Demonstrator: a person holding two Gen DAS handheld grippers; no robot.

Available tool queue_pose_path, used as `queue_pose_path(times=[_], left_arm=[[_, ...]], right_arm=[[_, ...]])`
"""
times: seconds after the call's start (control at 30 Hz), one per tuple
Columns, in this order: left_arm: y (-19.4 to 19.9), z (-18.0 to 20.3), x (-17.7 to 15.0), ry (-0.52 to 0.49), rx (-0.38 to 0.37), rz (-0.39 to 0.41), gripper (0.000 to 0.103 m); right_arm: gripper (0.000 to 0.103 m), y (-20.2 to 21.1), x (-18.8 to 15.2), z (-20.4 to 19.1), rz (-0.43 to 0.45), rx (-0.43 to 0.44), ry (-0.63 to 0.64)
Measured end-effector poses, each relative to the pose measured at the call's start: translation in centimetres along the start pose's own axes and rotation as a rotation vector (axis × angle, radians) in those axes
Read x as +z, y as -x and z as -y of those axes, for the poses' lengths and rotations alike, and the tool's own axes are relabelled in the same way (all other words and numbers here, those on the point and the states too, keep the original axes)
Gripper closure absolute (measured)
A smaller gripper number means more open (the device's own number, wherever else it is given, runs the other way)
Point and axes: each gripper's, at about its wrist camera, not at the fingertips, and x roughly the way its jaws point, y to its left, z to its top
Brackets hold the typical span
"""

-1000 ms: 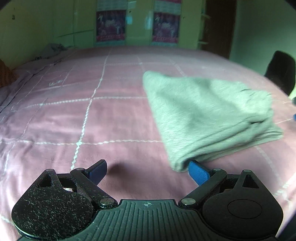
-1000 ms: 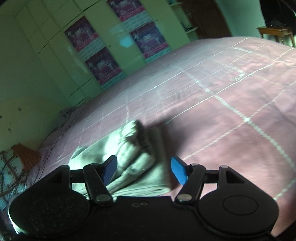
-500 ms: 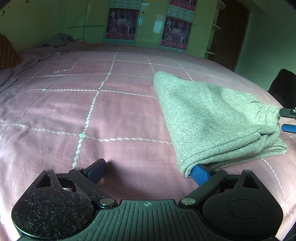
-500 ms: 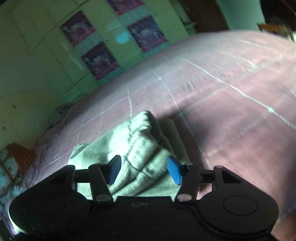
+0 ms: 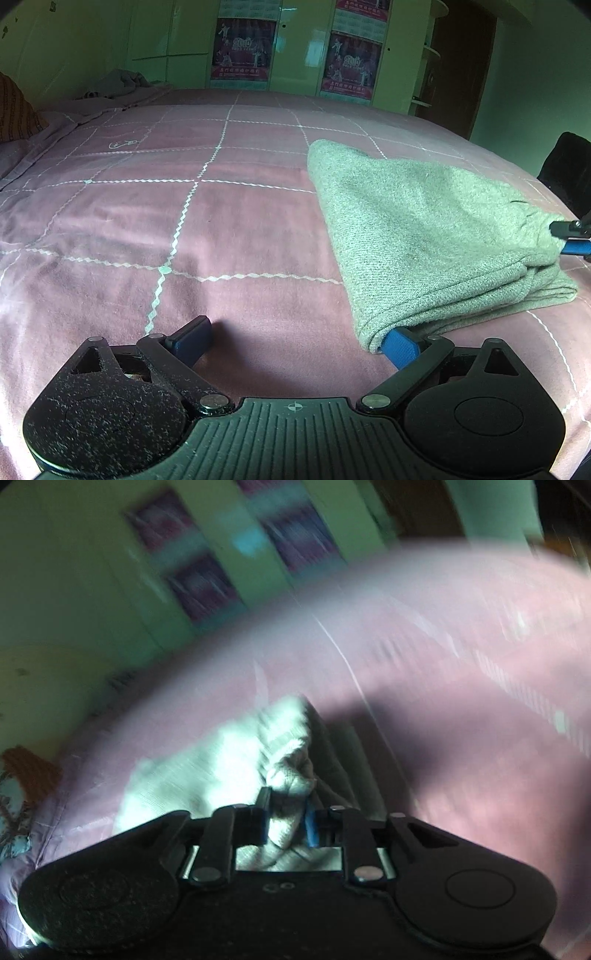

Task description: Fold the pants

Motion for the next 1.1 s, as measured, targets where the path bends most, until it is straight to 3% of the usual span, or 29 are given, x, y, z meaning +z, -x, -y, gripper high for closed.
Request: queue_pose_path(times=[0.03, 0.1, 0.13, 0.17, 0.33, 0.5, 0.67, 0.7, 0.73, 0.77, 0.83, 0.93, 1.03, 1.1], left_arm=[[0.0, 0.0, 0.0, 0.002, 0.001, 0.002, 0.007], [0.0, 0.1, 0.0, 0.002, 0.004, 0.005, 0.007], [0.0, 0.1, -0.1, -0.001, 0.005, 0.005, 0.007], [-0.1, 0.1, -0.1, 0.000, 0.006, 0.006, 0.007], [0.0, 0.1, -0.1, -0.003, 0.008, 0.009, 0.007], [0.0, 0.1, -0.1, -0.003, 0.006, 0.009, 0.006], [0.0, 0.0, -0.1, 0.000, 0.006, 0.009, 0.006], [-0.1, 0.0, -0.1, -0.001, 0.007, 0.007, 0.006], [-0.2, 0.0, -0.1, -0.003, 0.009, 0.005, 0.006], [-0.2, 0.1, -0.2, -0.004, 0.010, 0.005, 0.006], [-0.2, 0.0, -0.2, 0.000, 0.009, 0.005, 0.006], [-0.2, -0.1, -0.2, 0.008, 0.007, 0.006, 0.005], [-0.2, -0.3, -0.2, 0.024, 0.001, 0.010, 0.004], [-0.2, -0.4, -0.1, 0.033, -0.002, 0.013, 0.004]], right_arm=[[0.076, 0.2, 0.1, 0.6, -0.004, 0.027, -0.037], [0.060, 1.4, 0.2, 0.6, 0.018, 0.037, -0.029], [0.044, 1.9, 0.1, 0.7, 0.014, 0.045, -0.029], [0.039, 2.0, 0.0, 0.9, 0.002, 0.062, -0.037], [0.040, -0.2, -0.8, 1.5, -0.120, 0.095, -0.108], [0.039, -1.8, -1.1, 1.5, -0.109, 0.125, -0.219], [0.027, -3.3, -0.7, 1.3, -0.110, 0.116, -0.231], [0.027, -3.3, -0.6, 0.9, -0.120, 0.109, -0.206], [0.037, -3.3, -0.5, 0.5, -0.127, 0.101, -0.184], [0.064, -3.2, -0.2, 0.0, -0.130, 0.098, -0.148], [0.065, -2.7, 0.2, -1.1, -0.123, 0.072, -0.091], [0.067, -0.9, 0.7, -3.2, -0.051, 0.110, 0.008], [0.067, 1.7, 0.9, -4.9, 0.050, 0.200, 0.098], [0.067, 3.1, 0.5, -4.3, 0.106, 0.260, 0.082]])
